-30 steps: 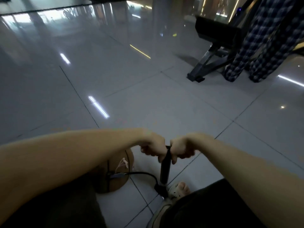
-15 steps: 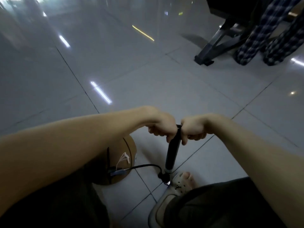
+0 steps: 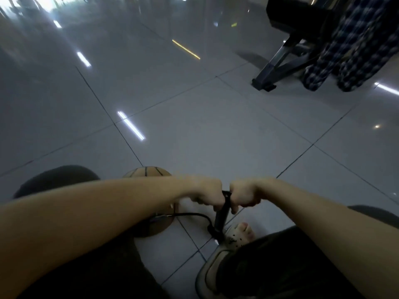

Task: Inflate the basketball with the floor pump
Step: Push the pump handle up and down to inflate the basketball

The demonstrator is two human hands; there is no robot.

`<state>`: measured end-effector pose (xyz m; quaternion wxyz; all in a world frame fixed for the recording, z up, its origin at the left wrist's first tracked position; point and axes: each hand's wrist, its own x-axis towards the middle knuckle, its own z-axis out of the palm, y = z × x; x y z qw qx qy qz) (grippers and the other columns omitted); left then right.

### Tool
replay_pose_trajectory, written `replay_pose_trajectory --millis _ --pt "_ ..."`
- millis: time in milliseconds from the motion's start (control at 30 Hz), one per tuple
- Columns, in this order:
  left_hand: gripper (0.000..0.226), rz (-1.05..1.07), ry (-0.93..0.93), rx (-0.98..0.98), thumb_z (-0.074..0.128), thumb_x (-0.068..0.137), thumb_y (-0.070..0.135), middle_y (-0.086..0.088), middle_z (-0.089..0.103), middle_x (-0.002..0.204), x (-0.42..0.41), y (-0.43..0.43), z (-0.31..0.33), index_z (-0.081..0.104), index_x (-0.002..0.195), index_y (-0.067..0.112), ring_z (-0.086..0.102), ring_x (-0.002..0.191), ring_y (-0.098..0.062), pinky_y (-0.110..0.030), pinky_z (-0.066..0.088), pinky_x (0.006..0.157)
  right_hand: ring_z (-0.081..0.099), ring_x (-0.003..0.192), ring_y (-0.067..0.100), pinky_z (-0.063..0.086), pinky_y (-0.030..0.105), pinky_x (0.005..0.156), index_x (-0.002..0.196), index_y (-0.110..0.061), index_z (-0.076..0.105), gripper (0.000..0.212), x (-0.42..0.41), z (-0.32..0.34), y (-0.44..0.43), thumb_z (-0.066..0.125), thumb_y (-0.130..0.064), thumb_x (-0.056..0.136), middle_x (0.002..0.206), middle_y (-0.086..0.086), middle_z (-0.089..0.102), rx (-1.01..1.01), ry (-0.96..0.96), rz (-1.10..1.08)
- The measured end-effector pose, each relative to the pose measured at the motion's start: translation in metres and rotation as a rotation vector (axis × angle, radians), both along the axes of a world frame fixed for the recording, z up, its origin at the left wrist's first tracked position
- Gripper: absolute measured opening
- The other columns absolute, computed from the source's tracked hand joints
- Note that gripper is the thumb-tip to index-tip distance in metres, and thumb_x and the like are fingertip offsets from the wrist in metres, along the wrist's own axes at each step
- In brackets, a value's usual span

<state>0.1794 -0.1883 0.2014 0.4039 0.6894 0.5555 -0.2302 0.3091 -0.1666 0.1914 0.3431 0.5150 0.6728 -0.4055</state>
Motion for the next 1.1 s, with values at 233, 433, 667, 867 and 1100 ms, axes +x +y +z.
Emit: replay_pose_trajectory --millis 233,433,667,867,1100 --pt "0.029 0.091 -0.098 -0.056 0.068 0.09 0.011 0.001 0.033 0.053 -0.023 0.057 0.126 0.051 0.067 0.016 0.025 0.046 -0.016 -0.026 0.02 0.048 0.021 0.045 0.015 0.017 0.023 0.047 0.063 -0.017 0.046 0.033 -0.01 0.138 0.053 0.068 -0.01 0.086 0.053 0.0 0.029 0.026 0.079 -0.09" --pt "0.023 0.042 -0.047 -0.096 0.068 0.087 0.009 0.0 0.035 0.055 -0.014 0.081 0.09 0.055 0.069 0.014 0.026 0.047 -0.017 -0.027 0.02 0.049 0.022 0.044 0.015 0.016 0.024 0.049 0.056 -0.017 0.043 0.038 0.001 0.098 0.067 0.069 -0.003 0.08 0.049 0.0 0.03 0.056 0.085 -0.126" --pt "0.009 0.015 -0.012 -0.036 0.07 0.082 0.014 -0.006 0.051 0.058 0.003 0.062 -0.011 0.067 0.077 0.007 0.042 0.048 -0.022 -0.028 0.036 0.049 0.032 0.047 0.018 0.026 0.027 0.049 0.068 -0.009 0.064 0.013 0.016 -0.009 0.053 0.071 -0.004 0.077 0.052 0.003 0.04 -0.02 0.127 -0.14" --pt "0.014 0.023 -0.019 0.028 0.065 0.08 0.015 -0.024 0.075 0.089 0.007 0.003 -0.037 0.071 0.081 0.003 0.061 0.067 -0.032 -0.036 0.048 0.059 0.039 0.046 0.023 0.035 0.029 0.053 0.063 -0.009 0.058 0.024 0.011 -0.036 0.004 0.074 -0.012 0.081 0.049 0.006 0.048 0.013 0.041 -0.017" --pt "0.02 0.022 0.013 0.016 0.073 0.086 0.02 -0.005 0.051 0.061 -0.007 0.005 0.049 0.06 0.074 0.01 0.042 0.049 -0.021 -0.029 0.037 0.051 0.026 0.043 0.018 0.022 0.028 0.046 0.074 -0.01 0.059 0.018 -0.002 0.058 0.007 0.07 -0.012 0.088 0.05 0.002 0.035 -0.03 0.01 -0.019"
